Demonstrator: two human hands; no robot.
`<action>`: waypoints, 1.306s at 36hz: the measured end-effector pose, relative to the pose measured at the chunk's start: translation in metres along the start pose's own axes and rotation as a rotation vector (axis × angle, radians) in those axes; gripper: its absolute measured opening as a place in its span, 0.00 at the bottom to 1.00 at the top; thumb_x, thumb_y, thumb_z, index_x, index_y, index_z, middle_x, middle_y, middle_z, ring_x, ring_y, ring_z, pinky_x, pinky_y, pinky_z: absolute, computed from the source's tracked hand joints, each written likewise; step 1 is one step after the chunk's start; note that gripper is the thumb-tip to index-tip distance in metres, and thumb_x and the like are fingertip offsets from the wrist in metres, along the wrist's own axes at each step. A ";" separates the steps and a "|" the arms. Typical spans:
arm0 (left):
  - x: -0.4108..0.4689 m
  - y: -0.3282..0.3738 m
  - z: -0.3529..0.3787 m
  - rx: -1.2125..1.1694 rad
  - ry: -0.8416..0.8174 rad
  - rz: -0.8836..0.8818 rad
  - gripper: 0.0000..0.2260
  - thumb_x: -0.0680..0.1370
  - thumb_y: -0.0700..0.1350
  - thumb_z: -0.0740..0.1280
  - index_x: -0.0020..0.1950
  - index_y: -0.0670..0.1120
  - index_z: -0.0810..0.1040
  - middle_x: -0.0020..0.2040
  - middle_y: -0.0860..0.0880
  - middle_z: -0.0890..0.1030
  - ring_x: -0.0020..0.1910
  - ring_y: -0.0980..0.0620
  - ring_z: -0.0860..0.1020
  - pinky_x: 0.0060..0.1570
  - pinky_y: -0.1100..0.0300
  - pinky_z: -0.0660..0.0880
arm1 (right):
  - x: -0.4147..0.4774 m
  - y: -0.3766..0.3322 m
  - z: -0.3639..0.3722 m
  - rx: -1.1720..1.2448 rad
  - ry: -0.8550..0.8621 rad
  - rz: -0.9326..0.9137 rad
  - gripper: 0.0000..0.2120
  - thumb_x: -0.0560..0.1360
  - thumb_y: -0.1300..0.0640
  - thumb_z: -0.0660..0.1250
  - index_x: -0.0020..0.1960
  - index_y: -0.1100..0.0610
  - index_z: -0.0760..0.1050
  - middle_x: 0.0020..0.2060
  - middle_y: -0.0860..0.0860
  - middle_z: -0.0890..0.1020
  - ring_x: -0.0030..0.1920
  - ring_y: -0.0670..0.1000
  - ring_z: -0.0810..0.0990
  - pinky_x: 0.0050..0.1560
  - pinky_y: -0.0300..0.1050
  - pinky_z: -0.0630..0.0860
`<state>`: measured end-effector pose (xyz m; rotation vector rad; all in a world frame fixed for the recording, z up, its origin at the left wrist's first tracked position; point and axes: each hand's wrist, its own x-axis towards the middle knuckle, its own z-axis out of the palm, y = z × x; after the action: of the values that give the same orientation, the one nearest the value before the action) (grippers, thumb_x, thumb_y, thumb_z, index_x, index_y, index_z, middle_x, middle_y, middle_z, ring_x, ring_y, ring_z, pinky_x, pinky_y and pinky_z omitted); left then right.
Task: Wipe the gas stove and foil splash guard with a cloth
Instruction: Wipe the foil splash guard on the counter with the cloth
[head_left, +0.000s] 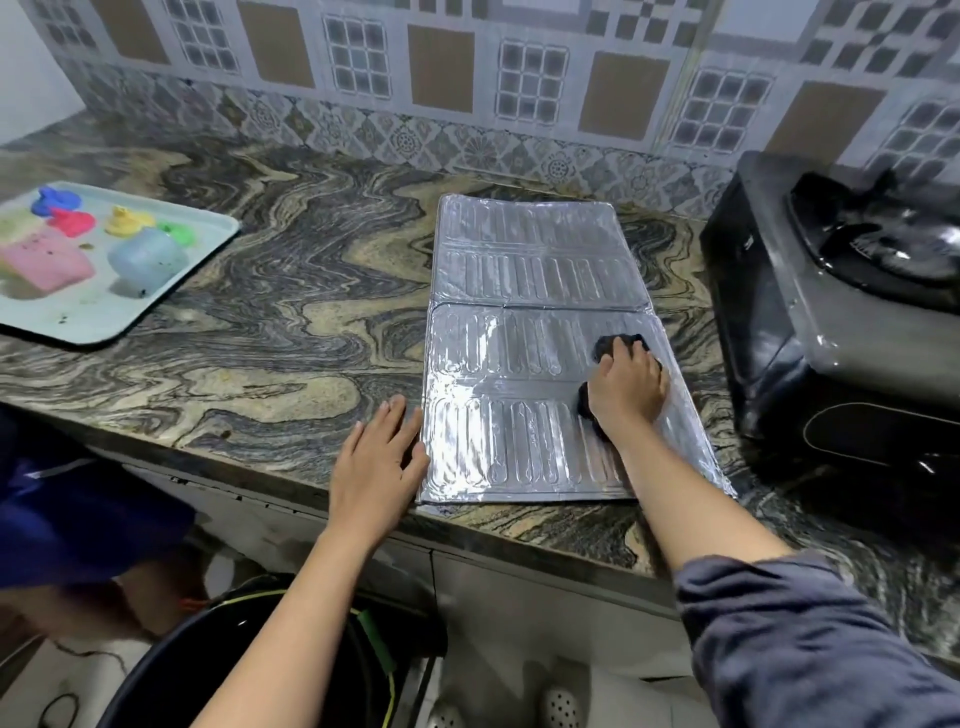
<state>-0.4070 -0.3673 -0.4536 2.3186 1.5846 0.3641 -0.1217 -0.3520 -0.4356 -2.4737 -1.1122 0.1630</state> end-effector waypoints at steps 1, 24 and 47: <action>0.000 0.000 0.001 0.007 0.004 0.001 0.31 0.74 0.59 0.40 0.75 0.52 0.59 0.77 0.54 0.54 0.76 0.58 0.50 0.73 0.59 0.45 | 0.004 -0.009 0.004 0.006 -0.010 -0.013 0.20 0.80 0.54 0.52 0.72 0.55 0.63 0.74 0.55 0.61 0.74 0.55 0.58 0.75 0.53 0.49; -0.003 0.003 0.000 -0.010 0.038 -0.025 0.21 0.81 0.51 0.51 0.75 0.52 0.60 0.77 0.53 0.56 0.76 0.57 0.52 0.74 0.58 0.47 | -0.067 -0.019 0.006 0.158 -0.316 -0.904 0.18 0.72 0.56 0.65 0.61 0.55 0.77 0.59 0.55 0.80 0.56 0.59 0.79 0.58 0.53 0.75; 0.037 0.040 -0.052 -0.355 -0.022 -0.085 0.19 0.78 0.49 0.60 0.69 0.46 0.68 0.66 0.47 0.73 0.64 0.48 0.72 0.64 0.48 0.69 | -0.045 -0.051 -0.084 0.475 -0.134 -0.558 0.16 0.74 0.64 0.66 0.61 0.59 0.77 0.56 0.55 0.81 0.57 0.50 0.78 0.59 0.36 0.69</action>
<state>-0.3786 -0.3405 -0.3888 1.9749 1.4662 0.5482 -0.1641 -0.3832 -0.3407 -1.6940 -1.5627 0.3768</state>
